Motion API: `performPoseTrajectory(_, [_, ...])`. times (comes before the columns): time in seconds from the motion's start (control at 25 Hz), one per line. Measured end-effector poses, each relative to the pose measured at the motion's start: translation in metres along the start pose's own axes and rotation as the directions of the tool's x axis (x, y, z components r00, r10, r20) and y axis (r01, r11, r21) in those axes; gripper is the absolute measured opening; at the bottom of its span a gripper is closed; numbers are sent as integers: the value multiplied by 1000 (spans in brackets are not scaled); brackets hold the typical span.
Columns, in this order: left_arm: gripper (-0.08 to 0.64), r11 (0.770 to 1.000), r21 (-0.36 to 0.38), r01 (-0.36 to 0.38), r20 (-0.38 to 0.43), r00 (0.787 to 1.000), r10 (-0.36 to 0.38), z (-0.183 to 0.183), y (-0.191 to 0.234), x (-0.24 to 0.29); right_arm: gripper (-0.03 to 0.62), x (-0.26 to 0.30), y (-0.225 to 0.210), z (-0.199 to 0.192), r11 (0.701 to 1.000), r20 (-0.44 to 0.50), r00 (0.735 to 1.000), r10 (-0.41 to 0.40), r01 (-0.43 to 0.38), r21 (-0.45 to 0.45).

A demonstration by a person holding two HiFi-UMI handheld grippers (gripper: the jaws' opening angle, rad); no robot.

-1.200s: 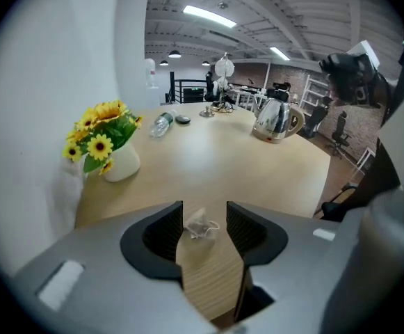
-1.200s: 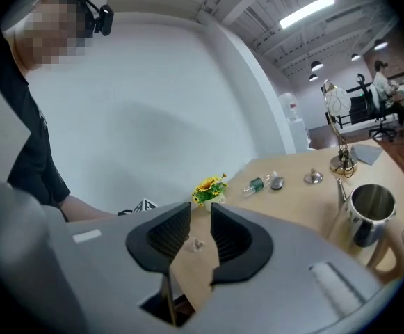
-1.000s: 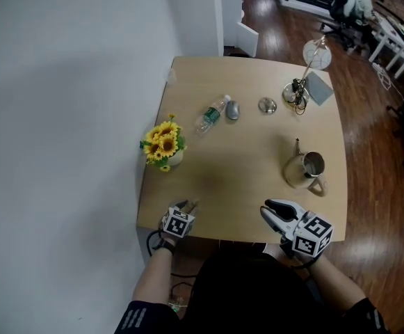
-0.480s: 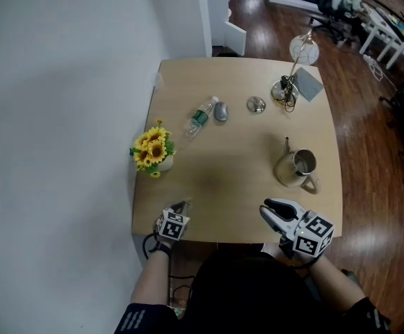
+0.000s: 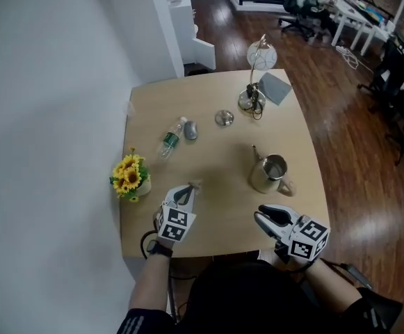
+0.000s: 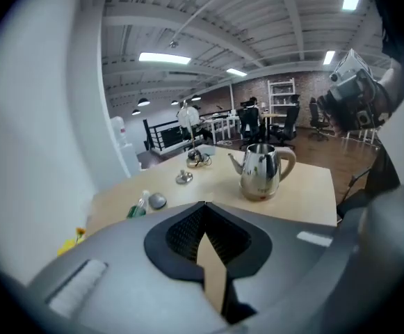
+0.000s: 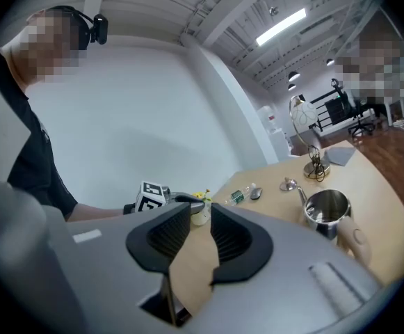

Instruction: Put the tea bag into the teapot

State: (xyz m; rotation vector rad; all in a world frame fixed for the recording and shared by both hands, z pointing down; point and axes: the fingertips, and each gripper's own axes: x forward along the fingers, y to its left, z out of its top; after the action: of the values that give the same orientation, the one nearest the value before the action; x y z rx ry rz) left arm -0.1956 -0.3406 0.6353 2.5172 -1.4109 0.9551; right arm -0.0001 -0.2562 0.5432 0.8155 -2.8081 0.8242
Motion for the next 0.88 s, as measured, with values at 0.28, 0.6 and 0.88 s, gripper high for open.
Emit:
performPoseTrajectory(0.28, [0,984,123,128,106,984,-141,120,-71,68,104,-53,-31,-6,996,48,995,-84,82,45])
performPoseTrajectory(0.6, [0,940,222,259,42,961,-274,165,-157,144,104,-108,-67,-23,982,62,983,-171,165,90])
performPoseTrajectory(0.88, [0,926,225,302,-73,953,-293,147,-190,186,104,-139,-83,-34,975,68,978,-197,188,121])
